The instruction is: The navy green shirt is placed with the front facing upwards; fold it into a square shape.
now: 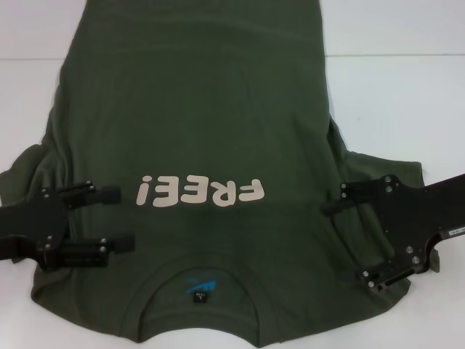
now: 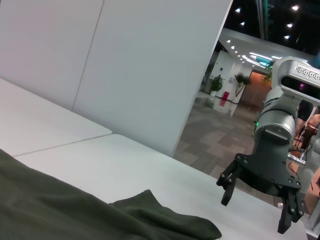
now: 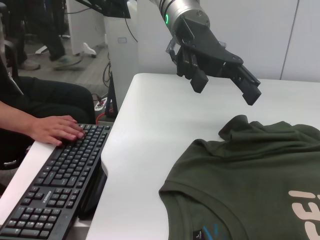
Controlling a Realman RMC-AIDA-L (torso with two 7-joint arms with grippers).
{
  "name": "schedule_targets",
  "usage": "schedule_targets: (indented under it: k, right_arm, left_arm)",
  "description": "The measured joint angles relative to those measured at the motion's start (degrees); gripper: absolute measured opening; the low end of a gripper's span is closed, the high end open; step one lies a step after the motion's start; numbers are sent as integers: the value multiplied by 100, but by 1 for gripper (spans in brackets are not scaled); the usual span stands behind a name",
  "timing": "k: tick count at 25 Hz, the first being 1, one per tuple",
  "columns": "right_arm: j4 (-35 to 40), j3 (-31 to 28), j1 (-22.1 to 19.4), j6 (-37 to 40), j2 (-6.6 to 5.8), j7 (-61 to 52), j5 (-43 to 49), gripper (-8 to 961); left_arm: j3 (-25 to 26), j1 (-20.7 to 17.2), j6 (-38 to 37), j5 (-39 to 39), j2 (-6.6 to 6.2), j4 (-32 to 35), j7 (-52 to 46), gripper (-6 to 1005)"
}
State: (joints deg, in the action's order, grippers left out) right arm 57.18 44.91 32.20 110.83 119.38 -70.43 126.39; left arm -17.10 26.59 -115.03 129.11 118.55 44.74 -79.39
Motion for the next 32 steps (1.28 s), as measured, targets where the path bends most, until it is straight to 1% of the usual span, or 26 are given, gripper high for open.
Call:
schedule_targets:
  k: [10,18,27,29,32]
  right_arm:
    - [13,16,-2,0,-11,34,0,944]
    - [13,26,-25,0,15,42,-1,944]
    - [-26,27,-3,-104,15,10,-9,944]
    - [-29,26,0,-126,15,3,-7,944]
    - [-17,0,-8,-152,15,-4,-7,944]
  left_arm:
    - [1,30,-2,0,21,3,-18,933]
    - [-13,41,27,-25,19,9,-12,932]
    - [-31,3,20,-35,19,57,-21,931]
    - [-31,-13,8,-35,45,174,-96,931]
    - [-25,-29,17,-21,140,562,-596,931]
